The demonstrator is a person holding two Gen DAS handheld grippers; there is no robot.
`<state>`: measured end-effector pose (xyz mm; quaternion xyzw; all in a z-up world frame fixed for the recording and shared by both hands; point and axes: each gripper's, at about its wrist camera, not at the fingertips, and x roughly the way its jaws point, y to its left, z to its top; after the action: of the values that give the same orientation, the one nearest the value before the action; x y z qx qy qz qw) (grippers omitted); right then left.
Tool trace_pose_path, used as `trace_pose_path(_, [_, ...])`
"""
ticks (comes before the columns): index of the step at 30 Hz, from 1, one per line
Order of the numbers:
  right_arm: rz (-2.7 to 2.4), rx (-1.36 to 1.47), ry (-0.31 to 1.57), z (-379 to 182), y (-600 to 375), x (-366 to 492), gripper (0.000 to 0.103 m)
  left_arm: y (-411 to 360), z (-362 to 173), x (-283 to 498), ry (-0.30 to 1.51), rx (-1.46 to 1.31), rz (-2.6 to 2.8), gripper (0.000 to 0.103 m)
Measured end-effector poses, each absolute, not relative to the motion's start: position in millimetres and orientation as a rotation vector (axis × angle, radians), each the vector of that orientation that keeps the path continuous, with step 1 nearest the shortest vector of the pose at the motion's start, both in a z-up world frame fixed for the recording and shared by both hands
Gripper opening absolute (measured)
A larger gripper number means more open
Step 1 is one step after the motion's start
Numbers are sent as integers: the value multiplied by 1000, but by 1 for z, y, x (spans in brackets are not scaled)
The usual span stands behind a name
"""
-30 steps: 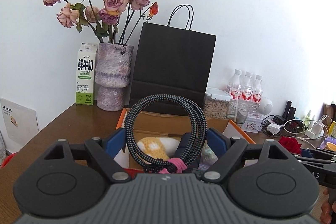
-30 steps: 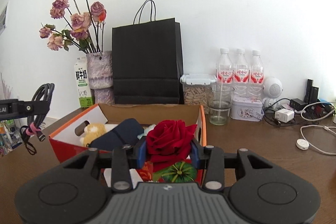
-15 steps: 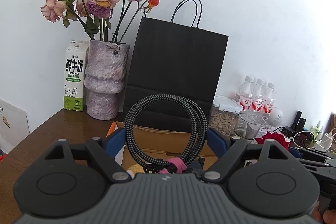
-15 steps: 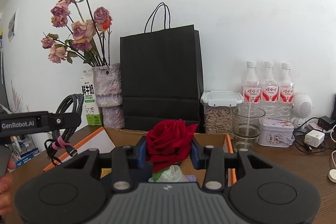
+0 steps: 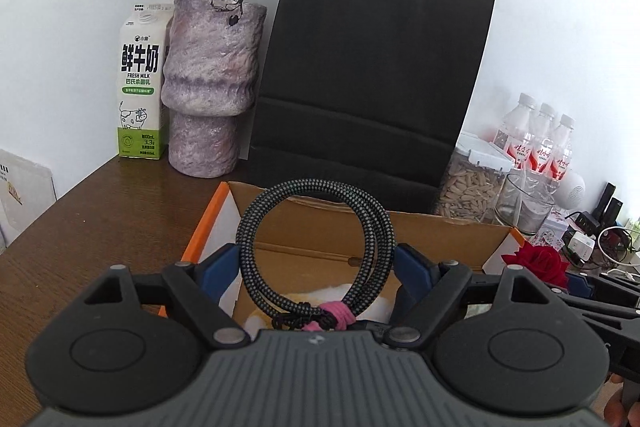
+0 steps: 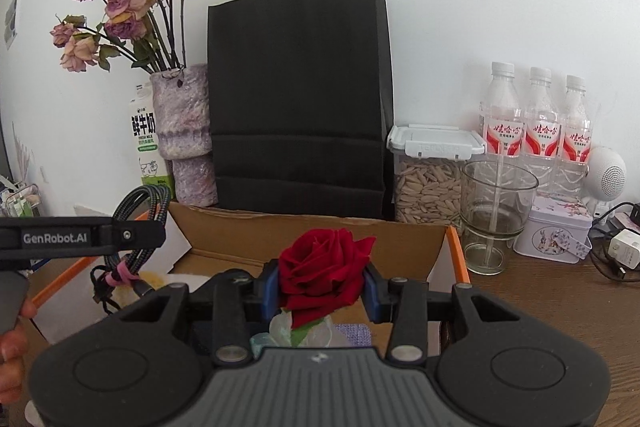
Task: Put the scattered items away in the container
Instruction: 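Carry the rose and cable coil over the box with both grippers, then lower into the box and open both grippers, releasing rose and cable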
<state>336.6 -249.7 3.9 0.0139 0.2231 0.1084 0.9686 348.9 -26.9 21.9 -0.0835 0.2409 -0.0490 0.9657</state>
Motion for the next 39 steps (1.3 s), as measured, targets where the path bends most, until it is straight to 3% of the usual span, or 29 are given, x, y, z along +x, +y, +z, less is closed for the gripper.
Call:
trace_pose_path(6, [229,4,484,1,-244,337,43,-31,21,347,491,-140,-85,88])
trace_pose_path(8, [233,-3,502,0,-242,338,64,-36,22,345,475,-103,-53,103])
trace_pose_path(9, [229,1,505,1,-242,337,92,-37,23,343,459,-90,-41,103])
trace_pose_path(10, [226,4,499,3,-242,336,103,-38,24,341,446,-78,-35,103])
trace_pose_path(39, [156,-15,457,19,-258,301,103,-35,32,311,396,-94,-16,103])
